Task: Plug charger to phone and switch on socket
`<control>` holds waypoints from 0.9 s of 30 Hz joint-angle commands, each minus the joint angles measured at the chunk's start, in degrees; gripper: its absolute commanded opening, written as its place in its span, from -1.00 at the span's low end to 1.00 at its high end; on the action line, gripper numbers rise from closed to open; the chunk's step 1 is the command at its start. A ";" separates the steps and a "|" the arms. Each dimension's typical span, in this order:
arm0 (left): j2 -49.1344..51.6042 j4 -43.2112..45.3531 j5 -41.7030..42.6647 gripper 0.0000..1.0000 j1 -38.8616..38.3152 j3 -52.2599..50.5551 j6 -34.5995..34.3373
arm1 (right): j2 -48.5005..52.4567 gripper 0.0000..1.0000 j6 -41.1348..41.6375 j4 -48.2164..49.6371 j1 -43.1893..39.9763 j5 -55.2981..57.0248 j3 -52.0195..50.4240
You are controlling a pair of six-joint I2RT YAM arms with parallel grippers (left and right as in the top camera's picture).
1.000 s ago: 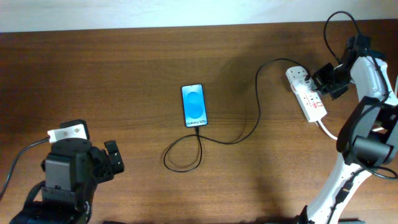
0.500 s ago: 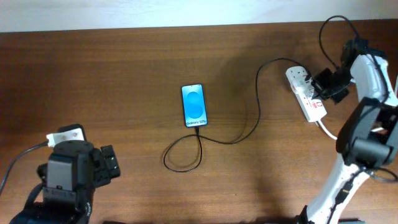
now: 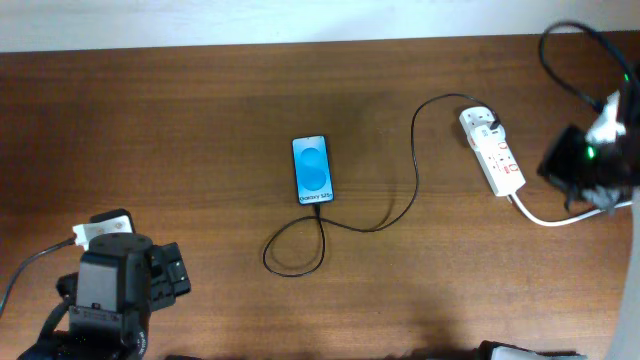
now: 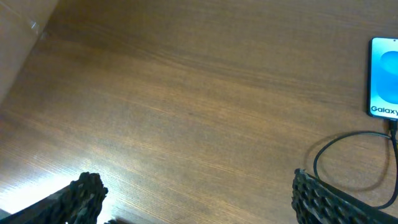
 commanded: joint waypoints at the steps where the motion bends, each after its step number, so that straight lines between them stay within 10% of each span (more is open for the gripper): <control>1: -0.33 0.11 0.04 0.98 0.31 -0.26 -0.98 | -6.54 0.76 -2.08 -2.32 0.48 0.11 -0.39; 10: -0.33 0.11 0.04 0.98 0.31 -0.26 -0.98 | -34.05 0.97 -1.97 -2.29 0.46 -0.04 -3.80; 18: -0.33 0.09 0.04 0.99 0.31 -0.24 -0.98 | -53.88 0.97 -19.02 -1.64 0.46 0.72 -10.80; 27: -0.33 0.11 0.04 0.99 0.31 -0.26 -0.98 | -74.03 0.97 -12.55 39.47 0.46 -14.47 -49.22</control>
